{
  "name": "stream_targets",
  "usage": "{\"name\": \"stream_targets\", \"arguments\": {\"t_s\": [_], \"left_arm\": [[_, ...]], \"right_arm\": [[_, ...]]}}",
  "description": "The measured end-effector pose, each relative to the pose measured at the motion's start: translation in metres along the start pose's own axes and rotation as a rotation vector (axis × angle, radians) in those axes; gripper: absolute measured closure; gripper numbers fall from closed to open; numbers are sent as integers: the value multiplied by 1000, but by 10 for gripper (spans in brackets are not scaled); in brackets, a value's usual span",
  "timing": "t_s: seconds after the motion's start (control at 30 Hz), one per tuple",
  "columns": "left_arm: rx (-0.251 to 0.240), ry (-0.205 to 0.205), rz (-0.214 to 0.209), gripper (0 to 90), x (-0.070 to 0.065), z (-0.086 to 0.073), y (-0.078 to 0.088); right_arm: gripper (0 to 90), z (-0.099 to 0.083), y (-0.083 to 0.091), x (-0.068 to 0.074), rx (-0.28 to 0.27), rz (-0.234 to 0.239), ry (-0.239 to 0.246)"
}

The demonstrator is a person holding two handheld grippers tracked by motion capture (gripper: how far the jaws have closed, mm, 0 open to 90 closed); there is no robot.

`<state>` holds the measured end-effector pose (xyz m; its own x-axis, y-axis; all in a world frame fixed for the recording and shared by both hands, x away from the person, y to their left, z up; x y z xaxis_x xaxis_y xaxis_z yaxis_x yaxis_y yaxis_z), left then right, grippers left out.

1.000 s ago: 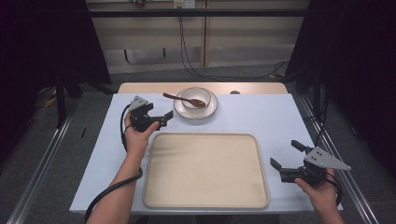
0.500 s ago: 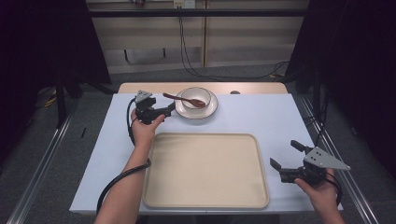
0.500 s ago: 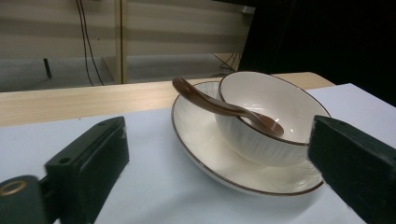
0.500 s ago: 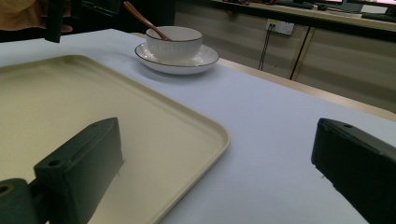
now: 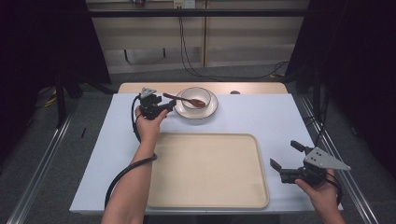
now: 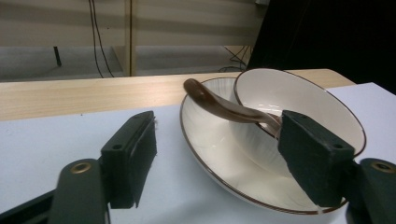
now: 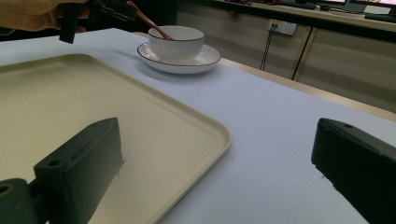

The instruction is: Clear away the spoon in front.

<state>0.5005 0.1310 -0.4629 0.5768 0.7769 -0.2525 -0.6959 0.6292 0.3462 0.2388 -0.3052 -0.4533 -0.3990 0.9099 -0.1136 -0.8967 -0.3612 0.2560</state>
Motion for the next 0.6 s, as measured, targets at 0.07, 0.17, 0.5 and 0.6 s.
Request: {"name": "stream_targets", "arguments": {"t_s": [0.07, 0.17, 0.5, 0.6], "left_arm": [[1, 6, -5, 333, 0, -1, -1], [-6, 27, -17, 373, -1, 0, -5], [-24, 49, -26, 510, -1, 4, -9], [-18, 45, -32, 542, -2, 6, -11]], "right_arm": [[16, 0, 0, 0, 1, 0, -1], [16, -1, -1, 0, 4, 4, 2], [16, -1, -1, 1, 9, 11, 10], [17, -1, -1, 1, 9, 13, 11]]}}
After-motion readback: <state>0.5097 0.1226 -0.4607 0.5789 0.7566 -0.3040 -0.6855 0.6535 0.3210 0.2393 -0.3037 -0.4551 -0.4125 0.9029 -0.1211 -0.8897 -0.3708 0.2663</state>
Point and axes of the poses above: each handheld gripper's, and its own axes: y roughly backward along the jaws, z roughly out of its top, x roughly to its left, the point moved 3 cm from there along -y, roughly forward along the jaws, and after that the axes turned 7 degrees about -z, right-handed, at the moved point
